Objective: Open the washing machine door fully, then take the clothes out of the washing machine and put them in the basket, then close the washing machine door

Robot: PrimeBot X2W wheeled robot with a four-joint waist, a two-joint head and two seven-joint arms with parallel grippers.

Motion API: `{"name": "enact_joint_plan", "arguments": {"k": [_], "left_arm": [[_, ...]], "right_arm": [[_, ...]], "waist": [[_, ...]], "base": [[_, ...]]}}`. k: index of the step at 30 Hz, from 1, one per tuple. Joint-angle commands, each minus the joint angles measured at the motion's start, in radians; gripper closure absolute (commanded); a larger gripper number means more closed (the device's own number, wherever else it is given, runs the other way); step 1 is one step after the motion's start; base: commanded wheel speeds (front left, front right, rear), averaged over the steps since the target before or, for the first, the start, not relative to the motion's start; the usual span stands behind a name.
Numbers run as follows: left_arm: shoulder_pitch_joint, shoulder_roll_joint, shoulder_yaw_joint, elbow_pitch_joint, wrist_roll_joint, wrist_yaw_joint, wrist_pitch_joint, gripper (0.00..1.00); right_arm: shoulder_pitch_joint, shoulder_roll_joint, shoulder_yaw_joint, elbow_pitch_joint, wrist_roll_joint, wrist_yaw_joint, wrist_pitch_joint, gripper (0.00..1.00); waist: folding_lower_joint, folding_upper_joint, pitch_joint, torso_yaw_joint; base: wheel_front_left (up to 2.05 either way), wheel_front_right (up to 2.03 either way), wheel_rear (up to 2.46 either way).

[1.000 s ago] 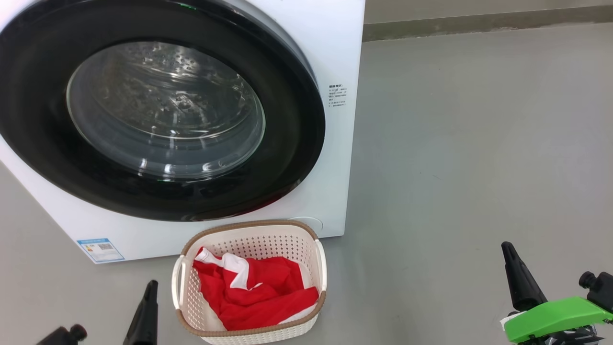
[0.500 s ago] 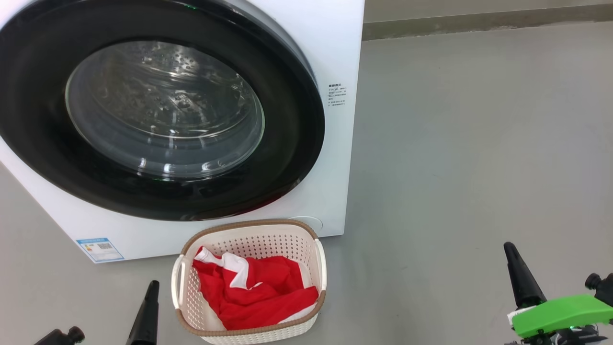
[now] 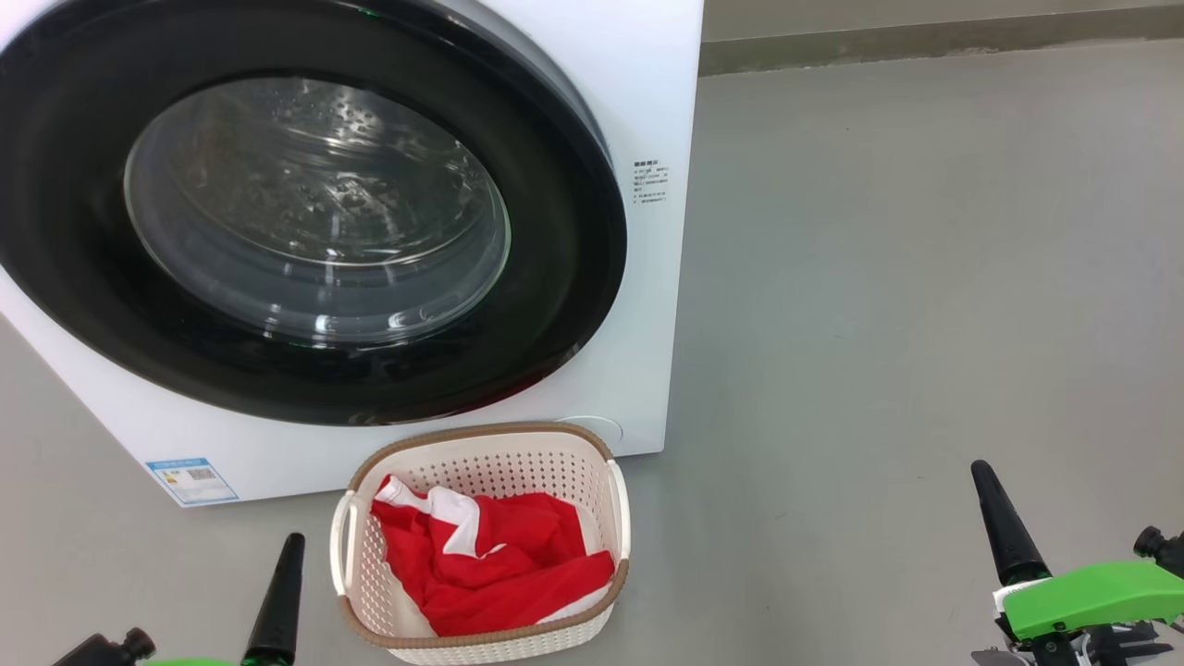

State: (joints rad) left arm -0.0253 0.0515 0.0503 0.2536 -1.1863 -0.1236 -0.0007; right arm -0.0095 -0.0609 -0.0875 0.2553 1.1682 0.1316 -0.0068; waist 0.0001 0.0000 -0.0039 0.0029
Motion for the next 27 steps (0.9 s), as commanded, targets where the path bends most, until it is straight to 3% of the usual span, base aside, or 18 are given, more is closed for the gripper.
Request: {"name": "enact_joint_plan", "arguments": {"k": [1, 27], "left_arm": [[-0.048, 0.010, 0.029, -0.020, -0.035, -0.005, 0.008, 1.00], [-0.071, 0.002, 0.053, -0.012, -0.295, -0.006, 0.079, 1.00]], "right_arm": [[-0.058, -0.009, 0.003, -0.023, 0.036, -0.001, 0.011, 1.00], [-0.085, 0.004, -0.017, -0.015, 0.307, -0.001, 0.085, 1.00]], "waist": [[-0.0001, 0.0000, 0.000, 0.000], [-0.0001, 0.0000, 0.005, -0.002]], "base": [[0.00, 0.00, 0.00], [0.00, 0.00, 0.00]]}}
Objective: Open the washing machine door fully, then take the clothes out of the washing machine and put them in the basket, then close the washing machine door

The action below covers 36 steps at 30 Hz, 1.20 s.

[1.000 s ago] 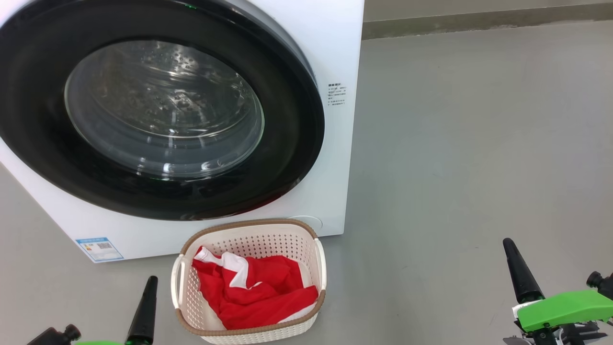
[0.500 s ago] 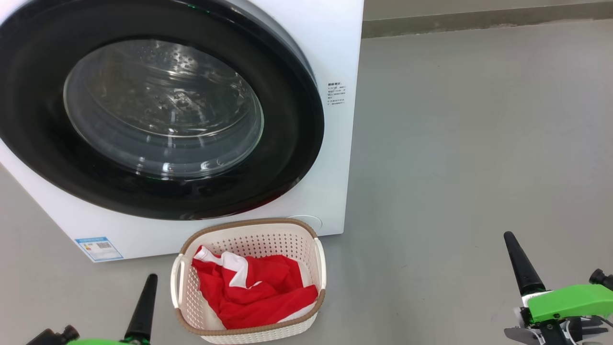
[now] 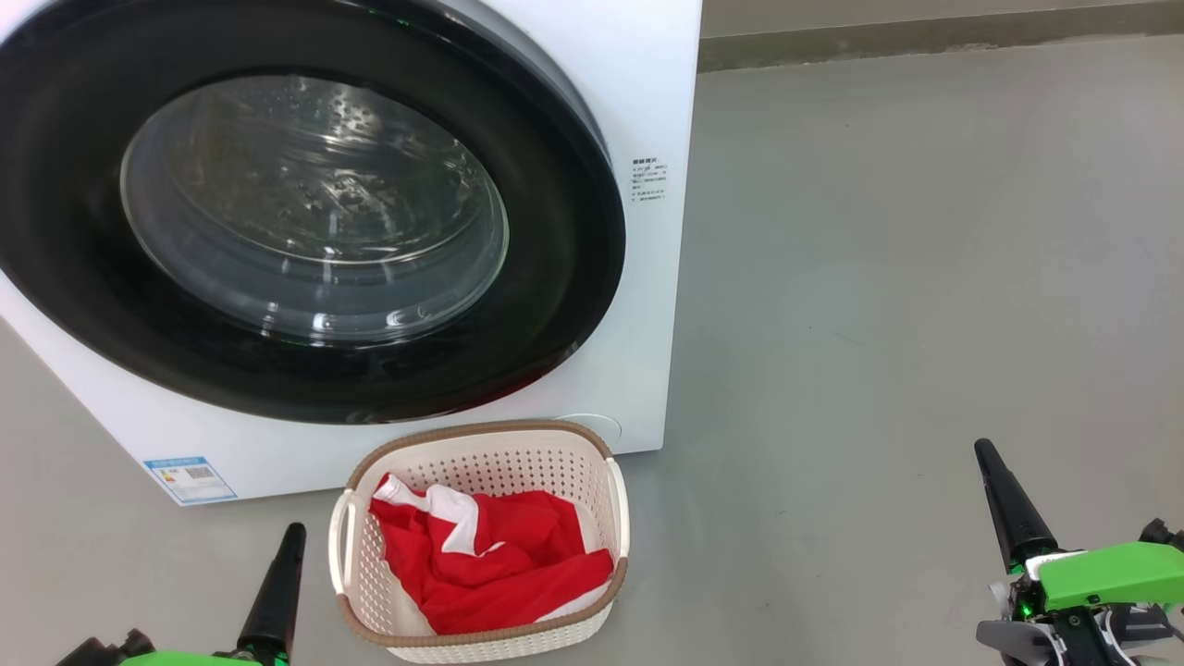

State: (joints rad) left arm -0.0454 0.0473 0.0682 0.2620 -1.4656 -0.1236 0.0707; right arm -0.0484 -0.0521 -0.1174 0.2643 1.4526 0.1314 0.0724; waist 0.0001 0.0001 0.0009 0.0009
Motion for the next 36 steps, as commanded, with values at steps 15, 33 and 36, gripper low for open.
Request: {"name": "enact_joint_plan", "arguments": {"k": [15, 33, 36], "left_arm": [[-0.063, 0.003, 0.046, -0.017, -0.143, -0.007, 0.043, 1.00], [-0.063, 0.003, 0.046, -0.017, -0.143, -0.007, 0.043, 1.00], [-0.063, 0.003, 0.046, -0.017, -0.143, -0.007, 0.043, 1.00]], "right_arm": [[-0.060, 0.002, 0.003, -0.020, 0.155, -0.001, 0.042, 1.00], [-0.060, 0.002, 0.003, -0.020, 0.155, -0.001, 0.041, 1.00], [-0.060, 0.002, 0.003, -0.020, 0.155, -0.001, 0.041, 1.00]], "waist": [[-0.0001, -0.0001, 0.002, -0.001], [-0.0001, -0.0001, 0.002, -0.001], [-0.0001, -0.0001, 0.002, -0.001]], "base": [[0.00, 0.00, 0.00], [0.00, 0.00, 0.00], [0.00, 0.00, 0.00]]}}
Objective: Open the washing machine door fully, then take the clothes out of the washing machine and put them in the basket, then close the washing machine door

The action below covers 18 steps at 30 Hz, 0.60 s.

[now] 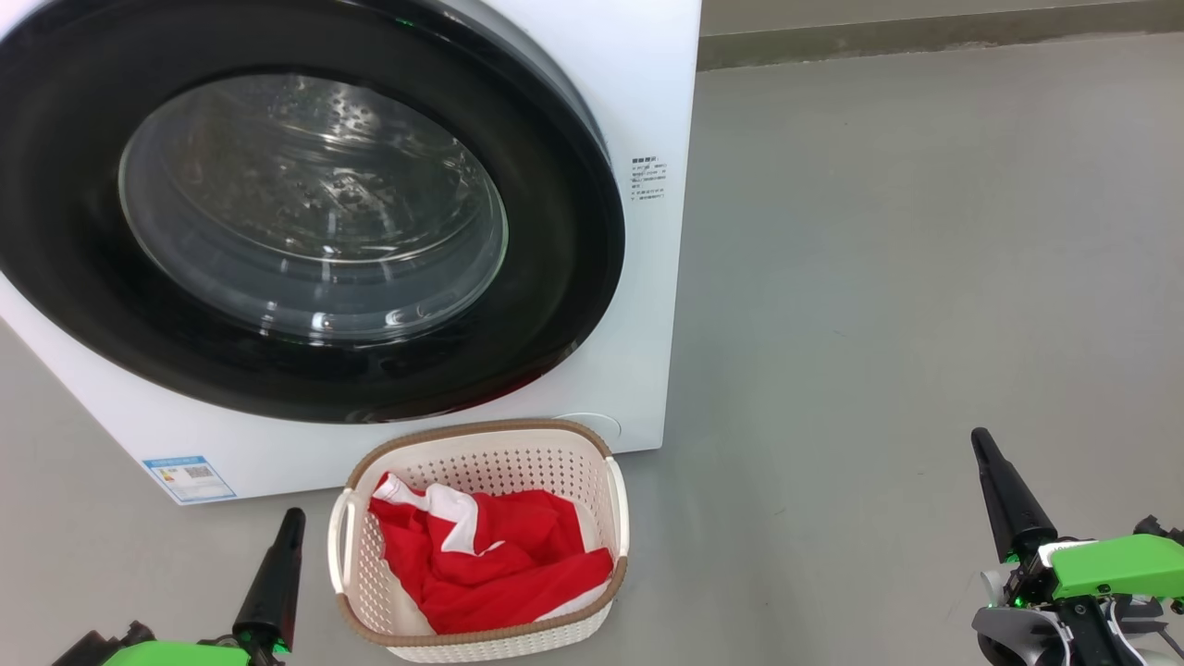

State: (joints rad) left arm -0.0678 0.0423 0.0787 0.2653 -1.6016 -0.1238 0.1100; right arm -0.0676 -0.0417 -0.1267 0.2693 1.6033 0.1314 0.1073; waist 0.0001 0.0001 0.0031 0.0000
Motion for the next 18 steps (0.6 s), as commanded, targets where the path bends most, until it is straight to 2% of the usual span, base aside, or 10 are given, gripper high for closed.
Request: {"name": "enact_joint_plan", "arguments": {"k": [1, 18], "left_arm": [[-0.040, 0.008, 0.035, -0.020, -0.007, -0.007, 0.004, 1.00], [-0.040, 0.008, 0.035, -0.020, -0.007, -0.007, 0.003, 1.00]], "right_arm": [[-0.040, -0.009, 0.012, -0.025, 0.005, -0.001, 0.007, 1.00], [-0.040, -0.009, 0.012, -0.025, 0.005, -0.001, 0.006, 1.00]], "waist": [[-0.0001, -0.0001, 0.000, 0.000], [-0.0001, -0.0001, 0.000, 0.000]], "base": [[0.00, 0.00, 0.00], [0.00, 0.00, 0.00]]}}
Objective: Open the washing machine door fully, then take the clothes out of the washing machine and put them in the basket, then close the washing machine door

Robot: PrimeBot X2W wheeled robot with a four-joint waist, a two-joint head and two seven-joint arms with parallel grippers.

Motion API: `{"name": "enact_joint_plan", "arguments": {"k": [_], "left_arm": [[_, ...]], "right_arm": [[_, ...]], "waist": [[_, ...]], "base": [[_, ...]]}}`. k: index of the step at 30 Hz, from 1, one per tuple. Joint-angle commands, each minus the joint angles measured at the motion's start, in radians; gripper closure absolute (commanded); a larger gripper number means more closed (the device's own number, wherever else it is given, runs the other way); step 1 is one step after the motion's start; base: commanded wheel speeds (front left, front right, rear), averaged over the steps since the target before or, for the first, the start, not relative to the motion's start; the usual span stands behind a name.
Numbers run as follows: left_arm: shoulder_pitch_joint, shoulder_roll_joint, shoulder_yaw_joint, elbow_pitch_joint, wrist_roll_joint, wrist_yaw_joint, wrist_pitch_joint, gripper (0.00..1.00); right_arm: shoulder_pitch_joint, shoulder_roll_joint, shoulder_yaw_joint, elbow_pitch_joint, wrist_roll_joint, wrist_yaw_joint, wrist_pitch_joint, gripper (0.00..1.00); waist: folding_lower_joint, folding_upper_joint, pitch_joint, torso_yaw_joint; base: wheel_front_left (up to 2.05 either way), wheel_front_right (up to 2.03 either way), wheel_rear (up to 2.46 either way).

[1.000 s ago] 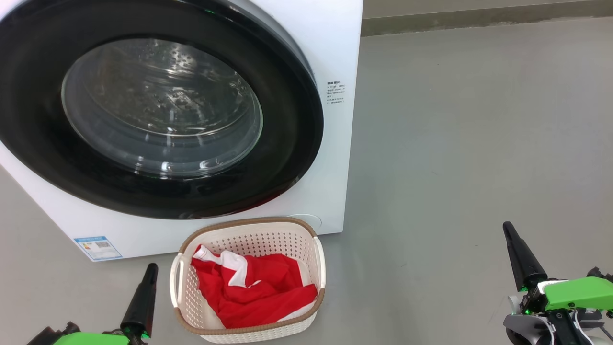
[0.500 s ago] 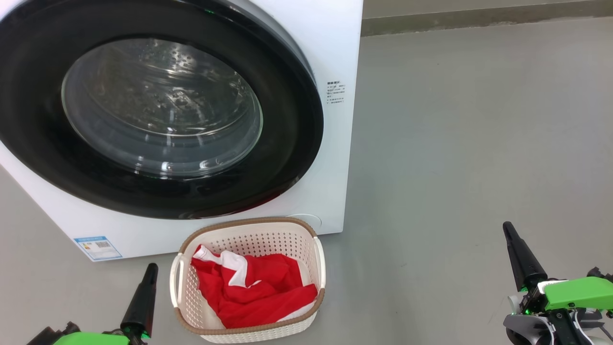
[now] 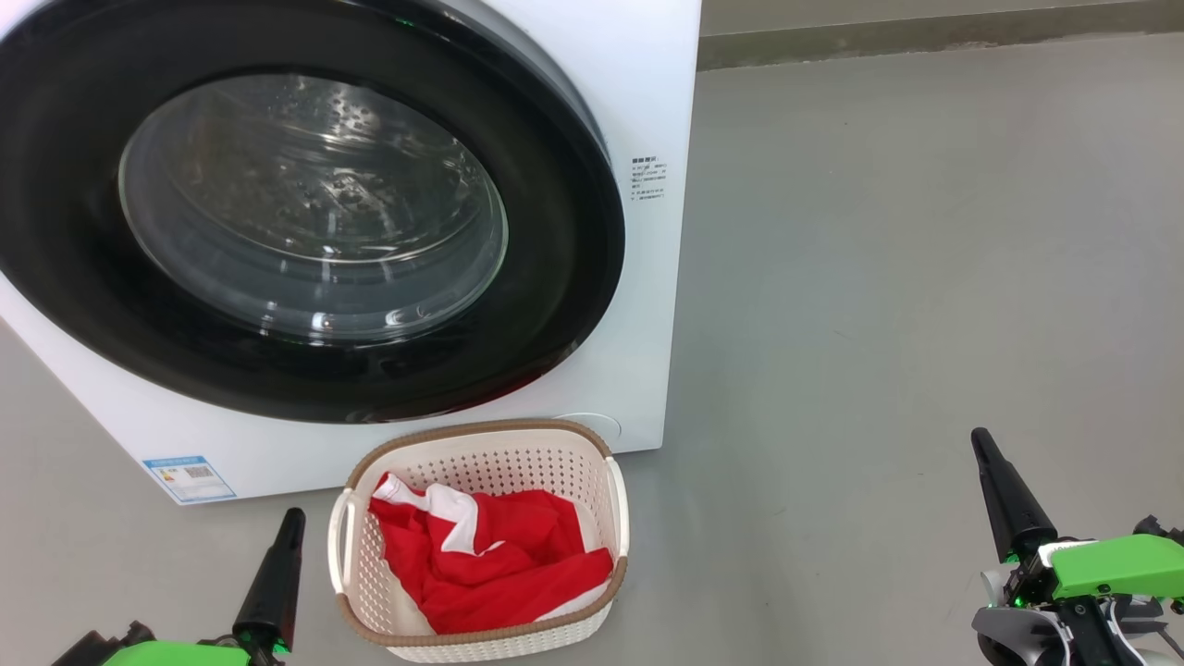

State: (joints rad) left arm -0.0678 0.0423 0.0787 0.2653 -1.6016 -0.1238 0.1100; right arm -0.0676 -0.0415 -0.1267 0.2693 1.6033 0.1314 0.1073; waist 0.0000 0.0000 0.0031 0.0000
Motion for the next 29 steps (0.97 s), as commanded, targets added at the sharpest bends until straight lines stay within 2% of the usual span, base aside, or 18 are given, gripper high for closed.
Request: {"name": "enact_joint_plan", "arguments": {"k": [1, 29], "left_arm": [[-0.040, 0.008, 0.035, -0.020, -0.007, -0.007, 0.003, 1.00], [-0.040, 0.008, 0.035, -0.020, -0.007, -0.007, 0.003, 1.00]], "right_arm": [[-0.040, -0.009, 0.012, -0.025, 0.005, -0.001, 0.006, 1.00], [-0.040, -0.009, 0.013, -0.025, 0.005, -0.001, 0.006, 1.00]], "waist": [[0.0000, 0.0000, 0.000, 0.000], [0.0000, 0.0000, 0.000, 0.000]], "base": [[0.00, 0.00, 0.00], [0.00, 0.00, 0.00]]}}
